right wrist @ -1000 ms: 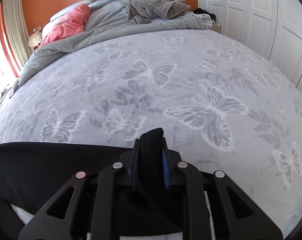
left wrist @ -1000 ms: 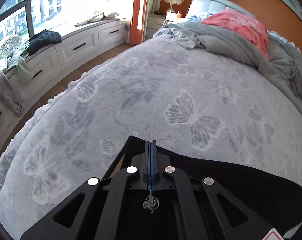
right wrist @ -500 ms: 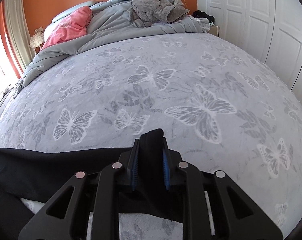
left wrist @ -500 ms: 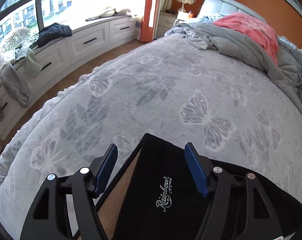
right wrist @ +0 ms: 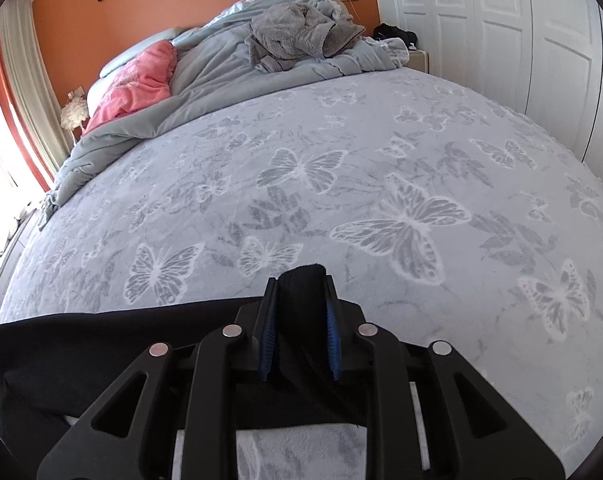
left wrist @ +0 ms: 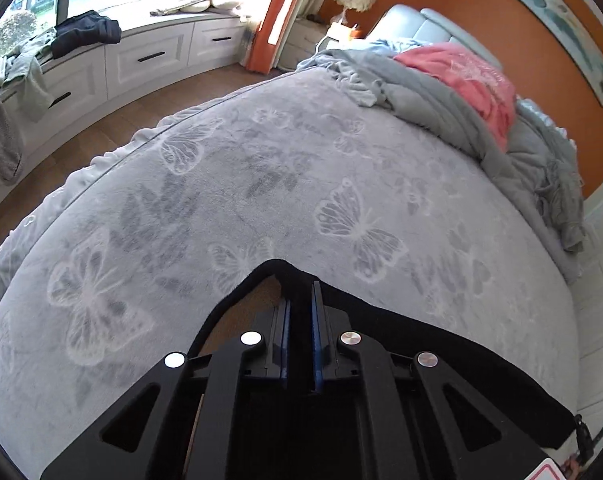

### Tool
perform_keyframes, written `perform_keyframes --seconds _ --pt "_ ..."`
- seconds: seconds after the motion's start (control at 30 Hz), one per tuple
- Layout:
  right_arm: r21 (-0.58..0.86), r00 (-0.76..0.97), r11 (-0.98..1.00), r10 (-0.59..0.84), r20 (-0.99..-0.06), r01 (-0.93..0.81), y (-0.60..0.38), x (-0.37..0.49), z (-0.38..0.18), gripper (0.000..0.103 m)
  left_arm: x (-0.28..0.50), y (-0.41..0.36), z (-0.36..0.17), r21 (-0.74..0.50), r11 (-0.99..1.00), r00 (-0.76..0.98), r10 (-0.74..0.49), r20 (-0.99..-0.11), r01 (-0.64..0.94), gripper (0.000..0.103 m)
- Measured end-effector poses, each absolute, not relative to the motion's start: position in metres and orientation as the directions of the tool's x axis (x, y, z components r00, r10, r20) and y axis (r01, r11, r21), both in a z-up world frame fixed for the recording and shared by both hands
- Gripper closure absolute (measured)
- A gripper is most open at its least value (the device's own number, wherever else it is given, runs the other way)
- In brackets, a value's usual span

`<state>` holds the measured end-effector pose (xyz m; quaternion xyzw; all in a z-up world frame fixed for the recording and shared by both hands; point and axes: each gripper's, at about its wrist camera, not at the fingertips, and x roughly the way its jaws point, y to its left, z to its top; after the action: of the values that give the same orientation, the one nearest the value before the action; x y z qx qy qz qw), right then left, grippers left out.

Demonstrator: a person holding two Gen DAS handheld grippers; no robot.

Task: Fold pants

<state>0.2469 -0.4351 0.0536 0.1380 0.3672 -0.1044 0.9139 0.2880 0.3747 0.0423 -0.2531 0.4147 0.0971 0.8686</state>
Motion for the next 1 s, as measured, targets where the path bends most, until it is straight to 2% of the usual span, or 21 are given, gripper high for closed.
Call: perform_keyframes --seconds 0.1,0.17,0.33,0.37,0.43,0.5,0.53,0.57,0.6,0.7,0.77,0.9,0.93,0.97,1.0 --pt "0.184 0.733 0.944 -0.081 -0.675 0.273 -0.439 0.209 0.074 0.083 0.222 0.364 0.073 -0.398 0.865 0.668 -0.103 -0.737 -0.306 0.097" --pt "0.18 0.735 0.943 -0.09 -0.672 0.28 -0.448 0.177 0.077 0.083 0.18 0.356 0.08 -0.381 0.883 0.665 -0.111 -0.738 -0.275 0.097" --pt "0.147 0.681 0.939 -0.113 -0.724 0.312 -0.468 0.11 0.051 0.082 0.105 0.347 0.039 -0.283 0.909 0.589 -0.053 -0.806 -0.305 0.093" --pt "0.149 0.669 0.937 -0.108 -0.735 0.315 -0.469 0.098 0.044 0.081 0.093 0.344 0.025 -0.268 0.911 0.571 -0.044 -0.82 -0.314 0.083" --pt "0.183 0.657 0.932 -0.073 -0.75 0.312 -0.467 0.075 0.035 0.08 0.076 0.348 0.006 -0.302 0.877 0.552 -0.051 -0.832 -0.374 0.083" --pt "0.196 0.659 0.935 -0.05 -0.75 0.294 -0.458 0.059 0.033 0.075 0.056 0.355 -0.002 -0.424 0.799 0.56 -0.135 -0.817 -0.427 0.072" --pt "0.202 0.66 0.938 -0.036 -0.75 0.281 -0.453 0.054 0.033 0.074 0.047 0.355 -0.004 -0.493 0.749 0.581 -0.179 -0.794 -0.442 0.056" --pt "0.199 0.662 0.944 -0.026 -0.749 0.262 -0.445 0.048 0.034 0.07 0.042 0.353 -0.006 -0.54 0.705 0.594 -0.207 -0.777 -0.46 0.047" --pt "0.192 0.663 0.95 -0.021 -0.748 0.246 -0.436 0.045 0.036 0.061 0.041 0.347 -0.007 -0.565 0.684 0.598 -0.231 -0.768 -0.461 0.046" --pt "0.191 0.674 0.958 -0.004 -0.739 0.216 -0.414 0.04 0.04 0.053 0.058 0.324 -0.011 -0.619 0.655 0.575 -0.327 -0.75 -0.434 0.041" --pt "0.236 0.679 0.954 0.048 -0.733 0.187 -0.4 0.042 0.042 0.048 0.071 0.316 -0.018 -0.634 0.627 0.562 -0.351 -0.749 -0.453 0.041" --pt "0.258 0.682 0.951 0.075 -0.727 0.17 -0.384 0.051 0.046 0.02 0.096 0.322 -0.033 -0.64 0.566 0.551 -0.351 -0.757 -0.52 0.044" --pt "0.276 0.681 0.946 0.09 -0.727 0.17 -0.384 0.055 0.046 0.02 0.099 0.325 -0.033 -0.651 0.557 0.562 -0.353 -0.748 -0.516 0.056" --pt "0.301 0.681 0.937 0.103 -0.725 0.178 -0.387 0.063 0.046 0.02 0.102 0.327 -0.032 -0.661 0.556 0.573 -0.357 -0.737 -0.504 0.083" --pt "0.321 0.68 0.929 0.115 -0.724 0.186 -0.39 0.07 0.046 0.02 0.105 0.33 -0.029 -0.672 0.558 0.58 -0.368 -0.727 -0.487 0.092"
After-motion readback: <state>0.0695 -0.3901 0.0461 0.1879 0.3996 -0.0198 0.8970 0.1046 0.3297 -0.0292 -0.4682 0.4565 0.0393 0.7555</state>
